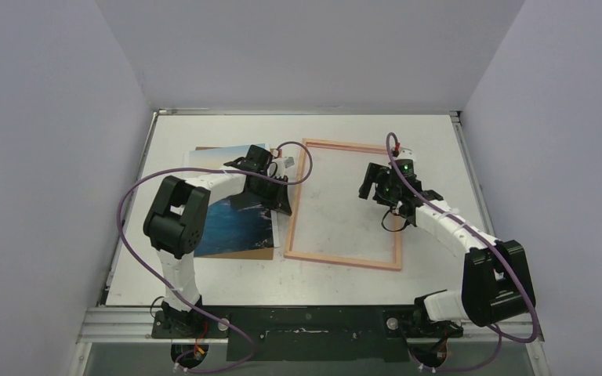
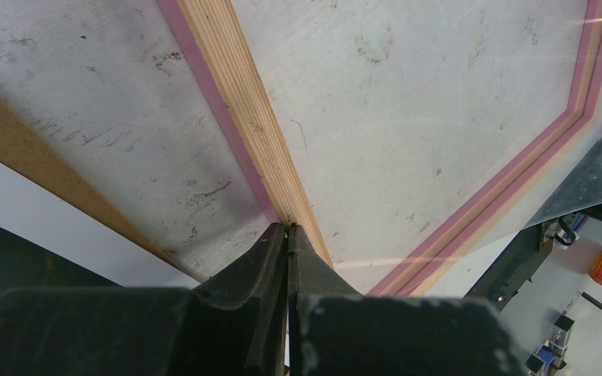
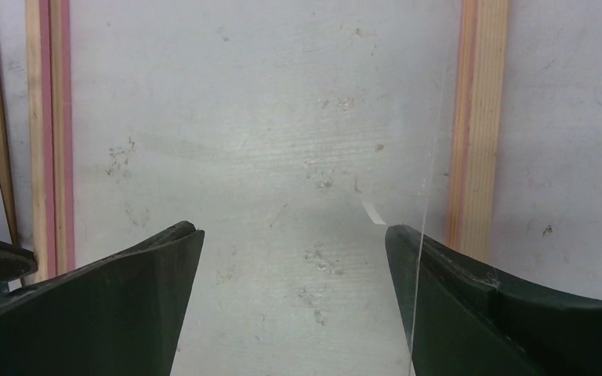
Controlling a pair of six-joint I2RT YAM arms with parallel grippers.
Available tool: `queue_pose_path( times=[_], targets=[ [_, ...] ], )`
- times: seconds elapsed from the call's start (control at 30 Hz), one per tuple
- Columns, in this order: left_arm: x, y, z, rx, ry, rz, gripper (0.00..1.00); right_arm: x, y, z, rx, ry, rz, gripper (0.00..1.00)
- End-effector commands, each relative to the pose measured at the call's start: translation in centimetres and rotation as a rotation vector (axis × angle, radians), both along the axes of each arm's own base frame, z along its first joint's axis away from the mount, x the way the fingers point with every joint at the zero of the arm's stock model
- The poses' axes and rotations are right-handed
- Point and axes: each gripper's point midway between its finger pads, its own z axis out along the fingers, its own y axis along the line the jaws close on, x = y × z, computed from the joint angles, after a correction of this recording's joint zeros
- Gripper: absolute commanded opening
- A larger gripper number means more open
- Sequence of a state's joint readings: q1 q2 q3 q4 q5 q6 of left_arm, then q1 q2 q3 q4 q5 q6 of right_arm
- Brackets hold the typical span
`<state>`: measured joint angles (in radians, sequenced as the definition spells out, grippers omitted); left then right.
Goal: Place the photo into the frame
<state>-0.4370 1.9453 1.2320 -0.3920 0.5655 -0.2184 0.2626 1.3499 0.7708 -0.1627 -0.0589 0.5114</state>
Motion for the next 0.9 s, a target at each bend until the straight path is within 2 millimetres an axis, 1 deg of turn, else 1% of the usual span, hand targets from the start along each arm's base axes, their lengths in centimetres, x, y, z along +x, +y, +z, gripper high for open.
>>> queue_pose_path(
  times=[0.0, 0.3, 0.53, 0.87],
  targets=[
    [-0.2, 0.9, -0.1, 0.036, -0.017, -0.012, 0.00, 1.3, 0.4, 1.6, -0.088, -0.041, 0.011, 0.90],
    [-0.1, 1.4, -0.1, 0.026, -0.007, 0.000, 0.00, 0.7, -0.8, 1.3, -0.186, -0.012, -0.017, 0.90],
    [-0.2, 1.6, -0.4, 0.025, 0.000, 0.002, 0.00, 0.8, -0.8, 1.7, -0.203, -0.021, -0.003, 0.90],
    [0.0, 1.5, -0.2, 0.021, -0.001, 0.002, 0.00, 0.8, -0.9, 1.2, -0.224, 0.000, 0.009, 0.90]
  ],
)
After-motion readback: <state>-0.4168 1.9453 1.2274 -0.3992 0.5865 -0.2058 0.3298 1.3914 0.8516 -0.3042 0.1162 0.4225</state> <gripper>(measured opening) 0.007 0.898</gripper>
